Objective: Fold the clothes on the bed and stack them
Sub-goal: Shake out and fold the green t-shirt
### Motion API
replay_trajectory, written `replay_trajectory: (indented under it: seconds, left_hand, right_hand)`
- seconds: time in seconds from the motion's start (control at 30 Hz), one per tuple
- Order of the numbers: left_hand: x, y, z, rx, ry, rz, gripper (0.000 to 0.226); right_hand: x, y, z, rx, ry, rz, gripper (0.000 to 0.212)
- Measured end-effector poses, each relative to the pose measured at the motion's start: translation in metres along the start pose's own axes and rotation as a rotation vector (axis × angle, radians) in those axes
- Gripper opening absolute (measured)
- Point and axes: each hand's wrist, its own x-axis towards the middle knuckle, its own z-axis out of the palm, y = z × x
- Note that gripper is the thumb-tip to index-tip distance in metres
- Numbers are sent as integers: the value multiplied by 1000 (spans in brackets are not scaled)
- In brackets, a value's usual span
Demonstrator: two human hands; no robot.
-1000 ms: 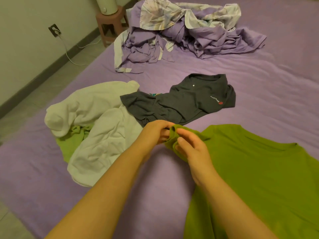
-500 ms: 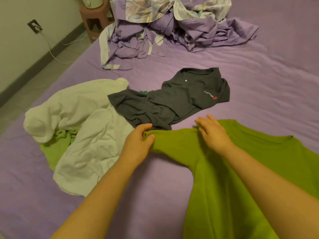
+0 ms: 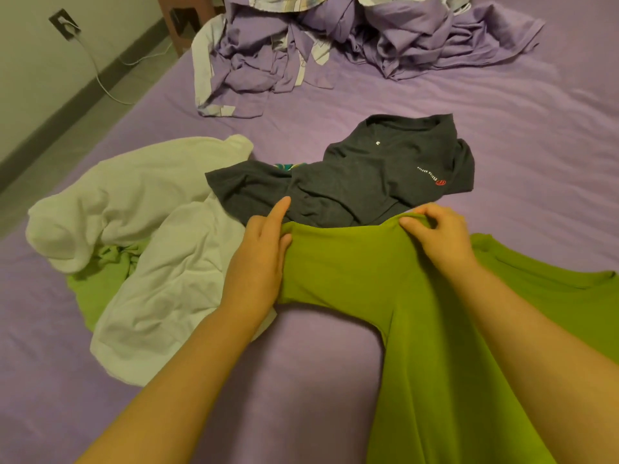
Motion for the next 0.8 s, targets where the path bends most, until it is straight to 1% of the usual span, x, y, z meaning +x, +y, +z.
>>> replay_trajectory:
  seconds: [0.07,0.13,0.17,0.23,0.27,0.33,0.37,0.43,0.5,0.57,0.6,0.67,0.73,0.8]
  left_hand:
    - [7,-3,6,189,-120,31,62]
    - [9,-6,14,450,-183,101,75]
    - [9,-8,17,560,-146,165,78]
    - [8,-9,25,662,-13,204,71]
    - [6,-7,31,668,44,204,63]
    - [0,7,40,583,115,261,43]
    - [-4,14,46,526,122,327,35]
    - [-9,29,56,470,51,391,29]
    - [-10,31,63,444,-17,303,26]
    - [-10,24,63,395,-21,140,25]
    - [-12,19,60,367,-18,74,29]
    - [-22,11,54,304,-26,25,35]
    - [-38,8,50,258,-38,11,39]
    - [-56,7,50,200,-51,-71,43]
  right_hand:
    - [10,0,6,-148,21,-27,14]
    - [16,5,15,-316,49,-45,18]
    - [15,6,18,-397,46,-77,18]
    - [9,13,23,-476,40,-178,23]
    - [3,15,23,-447,62,-204,26]
    - [-16,19,16,-365,139,-225,32]
    - [-30,20,12,-347,160,-213,35]
    - [-61,30,6,-342,150,-203,42]
    - [-87,40,6,-379,29,-170,54]
    - [-100,53,12,-540,-130,-175,64]
    - [-99,57,15,-625,-190,-181,66]
    - [-92,56,16,-704,-216,-144,73]
    - [-86,46,19,-690,-199,-82,79]
    - [-93,27,28,-646,-187,-120,79]
